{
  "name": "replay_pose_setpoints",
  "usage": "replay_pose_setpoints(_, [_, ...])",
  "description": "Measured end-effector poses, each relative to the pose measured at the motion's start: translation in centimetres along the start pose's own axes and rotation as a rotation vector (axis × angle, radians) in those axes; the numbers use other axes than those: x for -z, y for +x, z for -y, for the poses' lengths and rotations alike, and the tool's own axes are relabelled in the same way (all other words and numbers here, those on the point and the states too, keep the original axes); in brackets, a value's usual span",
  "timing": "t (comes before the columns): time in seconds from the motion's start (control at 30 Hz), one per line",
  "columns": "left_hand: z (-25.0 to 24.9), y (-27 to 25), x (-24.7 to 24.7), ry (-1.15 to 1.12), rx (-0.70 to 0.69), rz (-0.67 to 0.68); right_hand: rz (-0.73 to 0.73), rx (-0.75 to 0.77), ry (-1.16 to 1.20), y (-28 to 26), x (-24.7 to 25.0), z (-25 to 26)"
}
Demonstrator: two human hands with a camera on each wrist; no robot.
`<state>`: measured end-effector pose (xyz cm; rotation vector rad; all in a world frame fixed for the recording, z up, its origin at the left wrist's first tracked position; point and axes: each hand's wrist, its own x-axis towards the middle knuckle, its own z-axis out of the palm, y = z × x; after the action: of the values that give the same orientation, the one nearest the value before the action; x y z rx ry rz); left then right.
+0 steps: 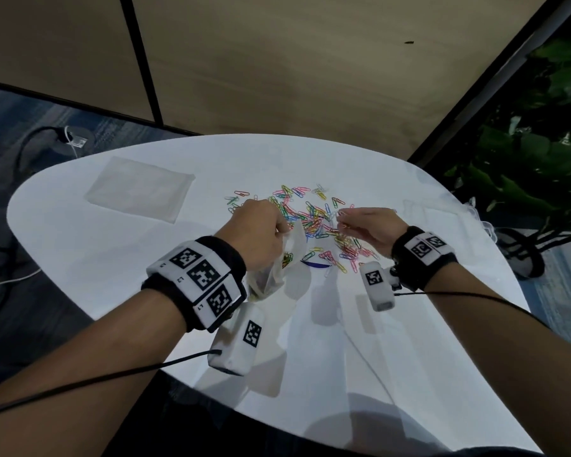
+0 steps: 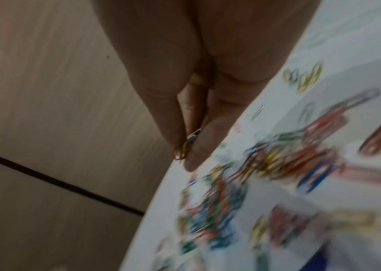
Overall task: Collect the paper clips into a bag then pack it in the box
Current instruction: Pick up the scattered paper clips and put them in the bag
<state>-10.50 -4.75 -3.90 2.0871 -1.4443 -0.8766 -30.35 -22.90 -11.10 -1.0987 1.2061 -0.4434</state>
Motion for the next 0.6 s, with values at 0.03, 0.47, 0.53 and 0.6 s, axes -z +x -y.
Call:
replay_pose_setpoints(0.03, [0.0, 0.0, 0.1, -0.004, 0.007, -0.003, 0.113, -0.002, 0.069, -1.5, -1.1, 0.8])
replay_pose_setpoints(0.47, [0.4, 0.7, -0.4, -0.05, 0.045, -0.091, 0.202, 0.255, -0.524, -6.5, -8.2, 0.7])
replay_pose_setpoints(0.53, [0.4, 0.7, -0.4, -0.051, 0.041, -0.094, 0.254, 0.271, -0.665, -6.7, -8.1, 1.1])
replay_pose_setpoints(0.6, [0.4, 0.7, -0.4, -0.049, 0.038, -0.092, 0.265, 0.277, -0.629, -6.6, -7.4, 2.0])
